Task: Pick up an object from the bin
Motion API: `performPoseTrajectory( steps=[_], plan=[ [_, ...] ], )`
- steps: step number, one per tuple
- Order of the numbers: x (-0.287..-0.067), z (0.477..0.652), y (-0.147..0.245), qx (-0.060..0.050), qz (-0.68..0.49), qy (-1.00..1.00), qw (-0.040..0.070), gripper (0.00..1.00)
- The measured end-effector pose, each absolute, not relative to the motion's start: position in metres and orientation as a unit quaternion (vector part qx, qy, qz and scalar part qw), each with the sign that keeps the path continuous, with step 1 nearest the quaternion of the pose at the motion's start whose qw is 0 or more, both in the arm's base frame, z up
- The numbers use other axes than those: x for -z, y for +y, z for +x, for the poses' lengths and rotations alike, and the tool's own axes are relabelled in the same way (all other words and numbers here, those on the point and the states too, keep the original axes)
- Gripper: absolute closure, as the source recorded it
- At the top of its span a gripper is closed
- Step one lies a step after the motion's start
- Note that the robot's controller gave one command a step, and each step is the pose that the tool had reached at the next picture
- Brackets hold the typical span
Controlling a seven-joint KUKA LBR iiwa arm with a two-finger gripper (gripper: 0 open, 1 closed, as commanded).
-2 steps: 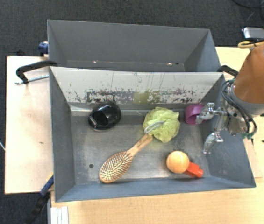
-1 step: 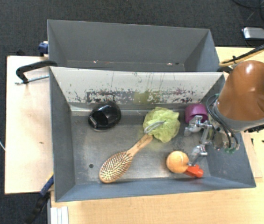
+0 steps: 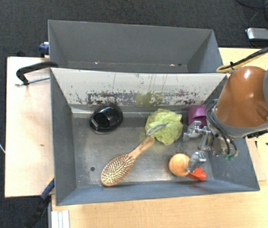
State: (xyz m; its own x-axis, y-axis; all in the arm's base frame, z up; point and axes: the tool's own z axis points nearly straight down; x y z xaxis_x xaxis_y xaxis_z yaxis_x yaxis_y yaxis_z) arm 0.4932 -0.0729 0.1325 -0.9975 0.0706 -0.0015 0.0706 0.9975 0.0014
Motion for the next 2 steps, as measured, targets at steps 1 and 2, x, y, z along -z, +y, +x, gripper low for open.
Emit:
performPoseTrajectory(
  steps=[1,2],
  plan=[
    [-0.141,0.492,-0.057,0.000,-0.003,1.000,0.002,0.00],
    [-0.074,0.493,-0.083,-0.001,0.032,0.999,0.001,0.00]
  ],
)
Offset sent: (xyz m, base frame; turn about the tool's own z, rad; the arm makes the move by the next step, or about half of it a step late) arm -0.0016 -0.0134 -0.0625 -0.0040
